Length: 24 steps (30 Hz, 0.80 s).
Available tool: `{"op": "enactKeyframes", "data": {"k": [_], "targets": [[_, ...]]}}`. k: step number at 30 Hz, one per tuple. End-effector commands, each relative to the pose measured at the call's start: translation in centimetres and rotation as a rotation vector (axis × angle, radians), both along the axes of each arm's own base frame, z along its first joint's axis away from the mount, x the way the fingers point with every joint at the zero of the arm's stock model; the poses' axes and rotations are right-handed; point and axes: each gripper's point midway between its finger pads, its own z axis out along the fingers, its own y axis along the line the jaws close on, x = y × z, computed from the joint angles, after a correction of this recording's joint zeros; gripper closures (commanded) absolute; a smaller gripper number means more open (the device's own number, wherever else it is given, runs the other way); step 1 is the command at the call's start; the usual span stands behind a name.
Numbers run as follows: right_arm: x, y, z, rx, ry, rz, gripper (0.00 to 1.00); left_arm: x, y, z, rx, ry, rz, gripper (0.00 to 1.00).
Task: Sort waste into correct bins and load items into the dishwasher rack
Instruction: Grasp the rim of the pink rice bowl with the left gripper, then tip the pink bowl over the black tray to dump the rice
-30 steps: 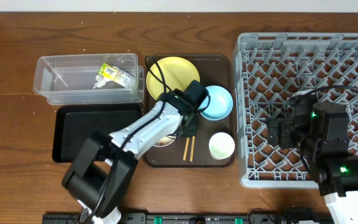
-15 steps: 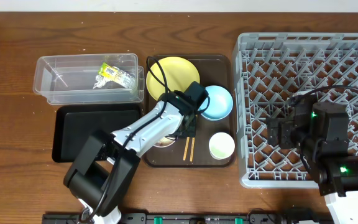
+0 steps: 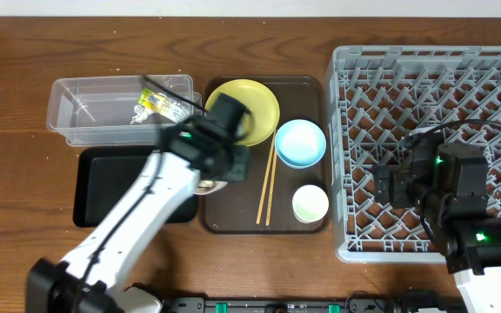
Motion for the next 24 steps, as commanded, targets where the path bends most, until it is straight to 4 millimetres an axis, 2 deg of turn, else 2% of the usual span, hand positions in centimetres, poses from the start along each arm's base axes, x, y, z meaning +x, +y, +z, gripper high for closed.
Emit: {"op": "enactKeyframes", "data": {"k": [1, 10, 17, 24], "targets": [[0.2, -0.1, 0.7, 0.012, -0.015, -0.014, 0.01, 0.0, 0.3, 1.9, -0.176, 0.027, -0.100, 0.94], [0.2, -0.1, 0.7, 0.012, -0.013, -0.014, 0.01, 0.0, 4.6, 2.1, -0.611, 0.058, -0.098, 0.94], [0.2, -0.1, 0.7, 0.012, -0.013, -0.014, 0.01, -0.3, 8.1, 2.2, -0.900, -0.010, 0.030, 0.94], [0.2, -0.1, 0.7, 0.012, -0.013, -0.014, 0.01, 0.0, 11.3, 2.5, -1.082, -0.055, 0.212, 0.94]]}}
